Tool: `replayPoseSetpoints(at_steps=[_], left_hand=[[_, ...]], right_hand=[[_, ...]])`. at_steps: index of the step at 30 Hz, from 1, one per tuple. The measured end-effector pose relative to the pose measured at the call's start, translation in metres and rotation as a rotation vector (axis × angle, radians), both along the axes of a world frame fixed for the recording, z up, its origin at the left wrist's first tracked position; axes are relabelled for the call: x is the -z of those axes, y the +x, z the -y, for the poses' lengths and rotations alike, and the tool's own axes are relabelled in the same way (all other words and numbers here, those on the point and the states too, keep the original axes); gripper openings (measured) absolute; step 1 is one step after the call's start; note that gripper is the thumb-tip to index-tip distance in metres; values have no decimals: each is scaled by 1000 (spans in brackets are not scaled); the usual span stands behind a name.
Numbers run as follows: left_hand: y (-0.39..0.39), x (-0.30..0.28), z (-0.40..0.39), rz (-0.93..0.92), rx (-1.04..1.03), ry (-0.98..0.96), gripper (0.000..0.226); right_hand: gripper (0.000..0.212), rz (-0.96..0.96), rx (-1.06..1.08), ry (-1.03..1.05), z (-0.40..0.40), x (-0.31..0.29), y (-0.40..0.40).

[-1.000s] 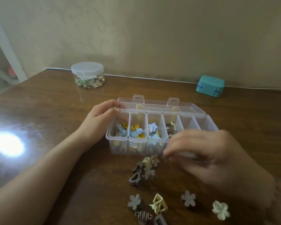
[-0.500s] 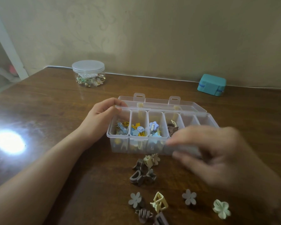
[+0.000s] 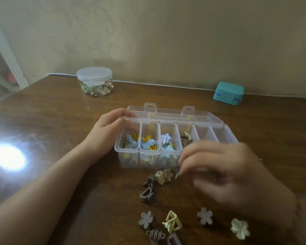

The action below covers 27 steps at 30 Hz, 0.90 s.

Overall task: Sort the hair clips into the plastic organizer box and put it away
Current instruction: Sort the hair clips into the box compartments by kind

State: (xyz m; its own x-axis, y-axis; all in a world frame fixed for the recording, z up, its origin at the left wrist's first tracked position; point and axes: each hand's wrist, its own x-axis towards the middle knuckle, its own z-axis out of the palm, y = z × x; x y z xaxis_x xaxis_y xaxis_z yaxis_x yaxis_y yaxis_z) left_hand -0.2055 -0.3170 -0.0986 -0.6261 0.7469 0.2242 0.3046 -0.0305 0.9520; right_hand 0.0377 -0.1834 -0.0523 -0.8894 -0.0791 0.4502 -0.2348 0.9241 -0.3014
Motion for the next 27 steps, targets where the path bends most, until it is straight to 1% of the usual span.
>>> replayPoseSetpoints(at_steps=[2,4,5,8,9,11,12,13,14,17,19,22,27], left_hand=[[0,0,0,-2,1,1,22],[0,0,0,-1,-1,-4,23],[0,0,0,1,-3,-5,23],[0,0,0,-5,-8,-11,23],[0,0,0,-8,-10,-15,23],[-1,0,0,-12,-12,-20,23],[-1,0,1,-13,-15,-20,23],[-1,0,1,-12,-16,-22,23],[-1,0,1,-10,-15,-22,23],[0,-1,1,-10,-14,-23,22],[-1,-1,1,-1,-33,-23,22],[-4,-1,2,30,-75,-12,21],[-7,-3,3,85,-139,5,21]], right_hand=[[7,-186,120,-49,-9,-6,-2],[10,-296,264,-29,-17,-8,-11],[11,-299,325,-15,-20,-7,-16],[18,-185,423,23,-27,-5,-21],[18,-200,424,-9,-27,-5,-20],[14,-291,405,-93,-24,-9,-14],[11,-316,378,-98,-20,-12,-12],[10,-303,325,-80,-16,-14,-9],[11,-246,254,-59,-11,-15,-5],[15,42,87,-2,4,-9,3],[20,140,89,76,10,-4,2],[26,201,102,212,12,5,-8],[20,272,122,260,12,14,-12]])
